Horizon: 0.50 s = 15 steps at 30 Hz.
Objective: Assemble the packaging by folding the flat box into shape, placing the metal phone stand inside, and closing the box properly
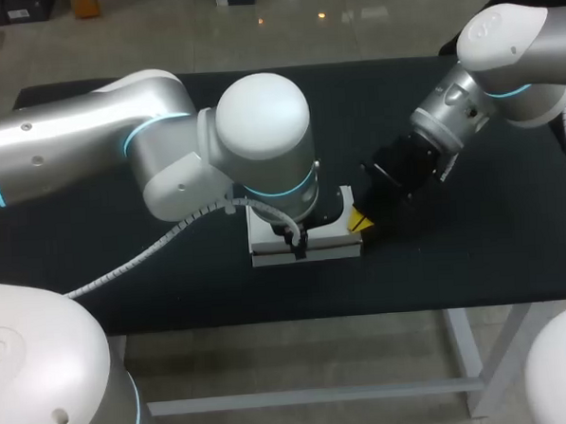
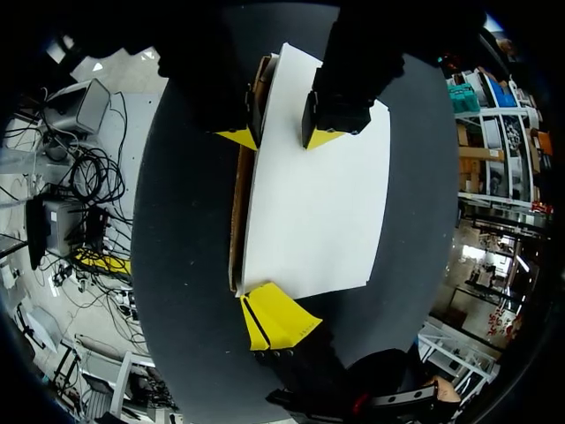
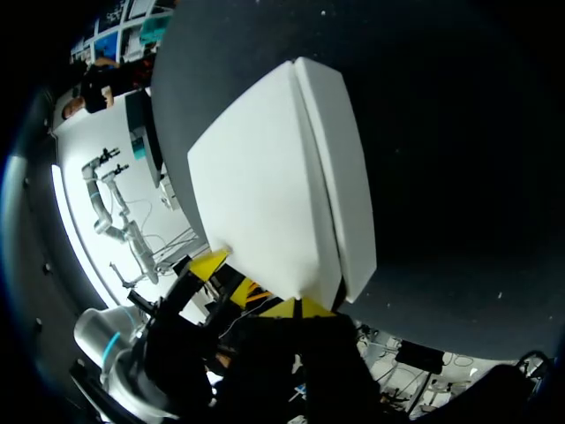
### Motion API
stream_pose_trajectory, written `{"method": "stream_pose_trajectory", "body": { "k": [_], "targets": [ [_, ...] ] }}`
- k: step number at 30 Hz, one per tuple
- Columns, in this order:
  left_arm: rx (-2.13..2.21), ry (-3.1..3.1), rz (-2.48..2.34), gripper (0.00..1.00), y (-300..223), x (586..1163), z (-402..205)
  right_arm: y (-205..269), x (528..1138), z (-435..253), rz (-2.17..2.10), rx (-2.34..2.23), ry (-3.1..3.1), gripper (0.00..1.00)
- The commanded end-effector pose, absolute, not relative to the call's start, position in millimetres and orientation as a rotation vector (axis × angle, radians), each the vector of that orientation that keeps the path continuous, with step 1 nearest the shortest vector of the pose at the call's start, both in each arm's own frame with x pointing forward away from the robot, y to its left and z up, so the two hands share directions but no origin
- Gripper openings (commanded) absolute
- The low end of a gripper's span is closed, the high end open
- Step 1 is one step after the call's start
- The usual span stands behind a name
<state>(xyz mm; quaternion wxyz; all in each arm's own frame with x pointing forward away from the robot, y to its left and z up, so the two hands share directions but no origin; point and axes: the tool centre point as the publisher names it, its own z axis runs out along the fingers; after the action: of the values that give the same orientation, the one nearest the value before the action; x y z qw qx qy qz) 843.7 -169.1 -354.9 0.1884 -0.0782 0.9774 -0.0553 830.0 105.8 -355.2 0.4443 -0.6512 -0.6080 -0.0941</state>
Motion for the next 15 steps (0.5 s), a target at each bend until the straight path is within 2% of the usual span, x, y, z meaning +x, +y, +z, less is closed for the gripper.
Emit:
{"method": "stream_pose_trajectory", "body": {
  "k": [1,3,7,12,13,15],
  "targets": [
    [-0.213,2.737,-0.194,0.43,-159,836,-343,106,832,-357,-0.233,-1.613,-1.504,0.00],
    [-0.221,2.727,-0.208,0.47,-155,834,-339,106,832,-357,-0.236,-1.615,-1.503,0.00],
    [-0.234,2.721,-0.282,0.46,-146,830,-330,106,832,-356,-0.239,-1.616,-1.504,0.00],
    [-0.334,2.738,-0.394,0.05,-128,835,-322,107,832,-356,-0.237,-1.616,-1.504,0.00],
    [-0.348,2.747,-0.425,0.00,-126,836,-321,107,833,-356,-0.236,-1.616,-1.504,0.00],
    [-0.394,2.764,-0.451,0.00,-121,840,-319,107,833,-357,-0.235,-1.616,-1.503,0.00]
  ]
}}
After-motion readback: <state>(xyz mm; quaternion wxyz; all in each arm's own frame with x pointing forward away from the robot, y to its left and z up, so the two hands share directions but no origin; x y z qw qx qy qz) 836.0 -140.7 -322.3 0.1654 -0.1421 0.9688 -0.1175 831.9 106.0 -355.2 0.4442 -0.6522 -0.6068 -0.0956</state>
